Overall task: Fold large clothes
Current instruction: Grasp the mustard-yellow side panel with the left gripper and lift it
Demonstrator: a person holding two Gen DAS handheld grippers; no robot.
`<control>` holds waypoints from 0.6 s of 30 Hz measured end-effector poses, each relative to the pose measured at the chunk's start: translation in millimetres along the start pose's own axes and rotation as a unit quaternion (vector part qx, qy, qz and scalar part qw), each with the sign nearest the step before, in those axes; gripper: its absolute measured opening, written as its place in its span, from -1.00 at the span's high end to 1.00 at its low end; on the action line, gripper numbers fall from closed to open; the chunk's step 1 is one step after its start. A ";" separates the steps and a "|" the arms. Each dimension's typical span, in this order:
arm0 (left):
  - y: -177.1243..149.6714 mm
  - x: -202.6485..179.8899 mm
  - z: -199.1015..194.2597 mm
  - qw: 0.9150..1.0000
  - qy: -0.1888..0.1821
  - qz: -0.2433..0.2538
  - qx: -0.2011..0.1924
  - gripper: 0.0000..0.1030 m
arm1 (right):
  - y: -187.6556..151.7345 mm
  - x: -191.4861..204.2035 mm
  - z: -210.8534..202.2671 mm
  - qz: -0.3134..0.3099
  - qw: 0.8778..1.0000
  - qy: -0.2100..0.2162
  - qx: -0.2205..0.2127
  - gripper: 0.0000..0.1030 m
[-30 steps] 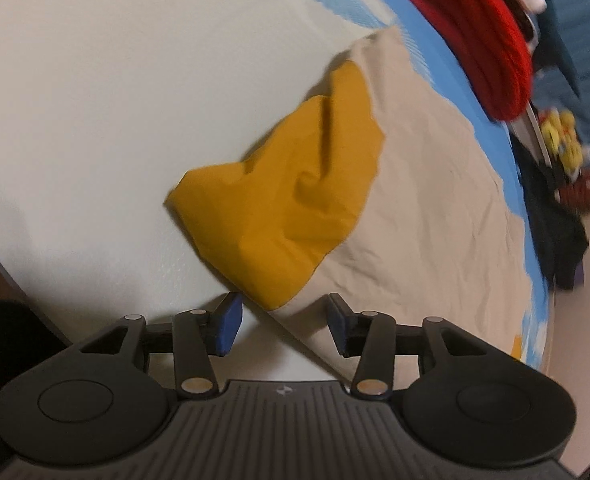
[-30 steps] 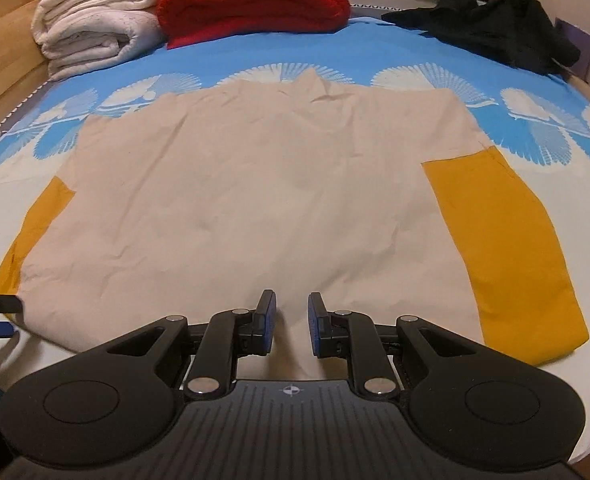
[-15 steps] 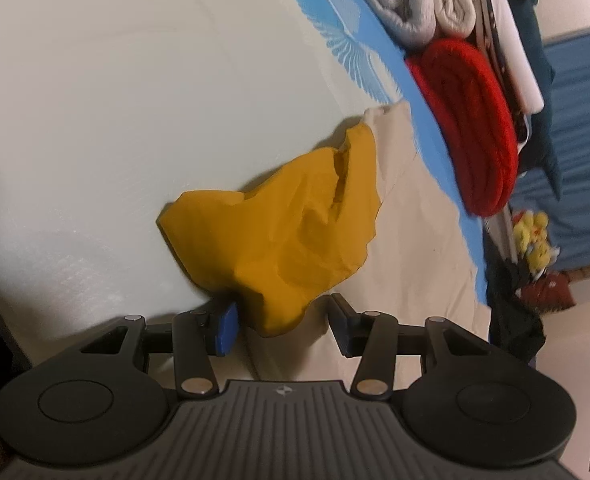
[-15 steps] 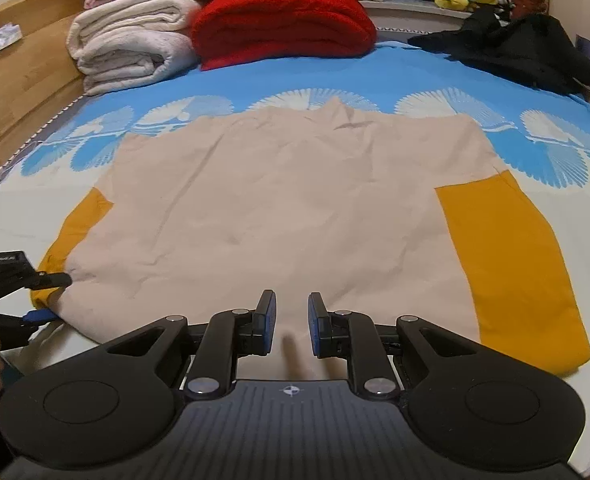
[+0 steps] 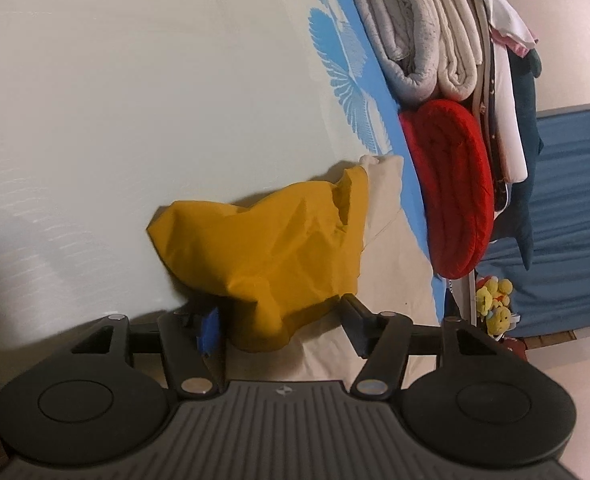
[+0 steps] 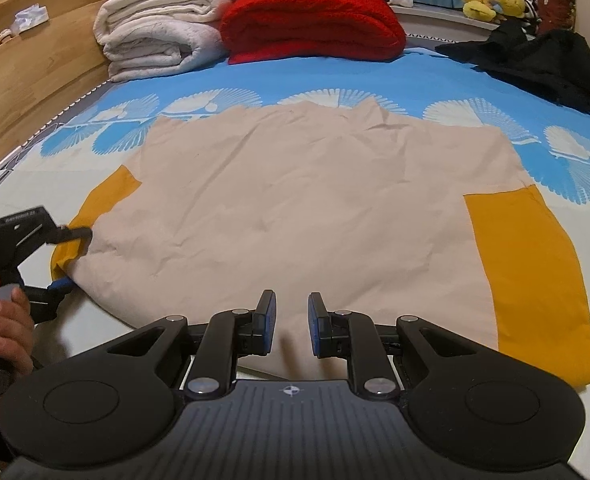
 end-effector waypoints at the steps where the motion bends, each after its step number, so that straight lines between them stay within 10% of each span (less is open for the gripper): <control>1: 0.4 -1.0 1.7 1.000 0.000 0.002 -0.001 -0.28 | 0.1 0.8 0.8 -0.001 1.000 0.001 0.000 0.65; 7: 2.5 -14.7 5.8 0.998 0.029 0.048 0.005 0.56 | 1.2 6.7 5.4 -0.008 1.000 0.004 0.000 0.65; 18: 37.2 -100.1 -67.6 0.963 0.042 0.264 0.031 0.72 | 21.1 24.9 9.5 0.003 0.999 0.025 -0.026 0.65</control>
Point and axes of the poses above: each gripper's, at about its wrist camera, not at the fingertips, and z roughly the way its jaws point, x to its left, y to its top, the point moved 5 cm from there along z, roughly the way its jaws point
